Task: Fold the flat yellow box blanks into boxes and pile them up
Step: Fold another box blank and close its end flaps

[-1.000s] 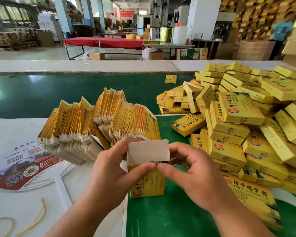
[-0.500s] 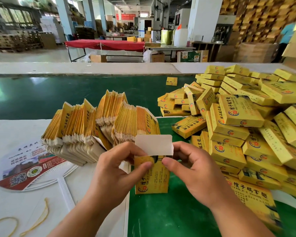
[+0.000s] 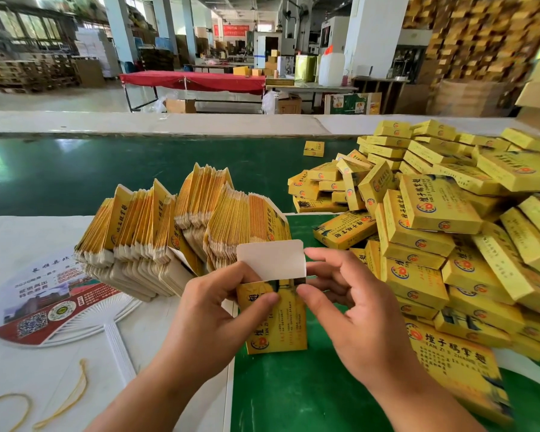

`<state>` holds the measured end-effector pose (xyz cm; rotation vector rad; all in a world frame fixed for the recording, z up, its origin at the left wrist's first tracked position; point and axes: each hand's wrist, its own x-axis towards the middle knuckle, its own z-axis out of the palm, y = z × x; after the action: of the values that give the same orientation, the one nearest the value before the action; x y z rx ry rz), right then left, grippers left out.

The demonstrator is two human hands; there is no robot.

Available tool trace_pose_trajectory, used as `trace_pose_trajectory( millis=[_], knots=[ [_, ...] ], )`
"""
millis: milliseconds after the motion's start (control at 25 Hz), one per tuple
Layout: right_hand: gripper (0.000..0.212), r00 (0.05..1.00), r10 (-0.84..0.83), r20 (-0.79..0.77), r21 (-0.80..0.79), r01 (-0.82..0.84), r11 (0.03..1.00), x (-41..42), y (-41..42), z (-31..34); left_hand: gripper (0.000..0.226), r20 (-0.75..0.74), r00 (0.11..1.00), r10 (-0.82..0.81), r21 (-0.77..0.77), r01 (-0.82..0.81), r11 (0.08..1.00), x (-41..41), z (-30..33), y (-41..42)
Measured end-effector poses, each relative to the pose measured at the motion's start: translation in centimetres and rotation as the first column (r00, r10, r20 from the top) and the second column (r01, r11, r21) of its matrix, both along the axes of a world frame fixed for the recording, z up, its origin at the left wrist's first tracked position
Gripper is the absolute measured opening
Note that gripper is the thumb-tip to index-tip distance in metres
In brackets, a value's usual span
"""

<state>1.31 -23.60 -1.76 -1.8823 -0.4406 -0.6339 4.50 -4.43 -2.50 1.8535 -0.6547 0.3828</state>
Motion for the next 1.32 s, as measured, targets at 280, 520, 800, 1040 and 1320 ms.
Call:
trace_pose_trajectory(
  millis=[280,520,800,1040,1320],
  knots=[
    [0.017,0.997,0.011,-0.07,-0.14,-0.021,0.99,0.1,-0.2,0.0,0.019,0.018,1.0,0.016,0.046,-0.017,0.999,-0.3,0.2,-0.2],
    [0.017,0.995,0.074,-0.068,-0.176,-0.085,0.981,0.0,-0.2,0.4,0.013,0.088,0.996,-0.001,0.047,-0.004,0.999,-0.3,0.5,-0.2],
    [0.03,0.988,0.113,-0.102,0.027,-0.11,0.994,-0.2,0.1,0.1,0.054,-0.02,0.999,-0.047,-0.231,0.041,0.972,-0.2,0.3,-0.1],
    [0.061,0.978,0.133,-0.16,0.079,-0.122,0.989,-0.2,0.0,0.0,0.057,-0.166,0.969,-0.182,-0.311,0.124,0.942,0.4,0.0,0.3],
    [0.029,0.971,0.176,-0.165,0.073,-0.166,0.983,0.3,-0.4,-0.2,0.016,-0.187,0.949,-0.253,-0.33,0.181,0.926,0.7,0.2,0.5]
  ],
)
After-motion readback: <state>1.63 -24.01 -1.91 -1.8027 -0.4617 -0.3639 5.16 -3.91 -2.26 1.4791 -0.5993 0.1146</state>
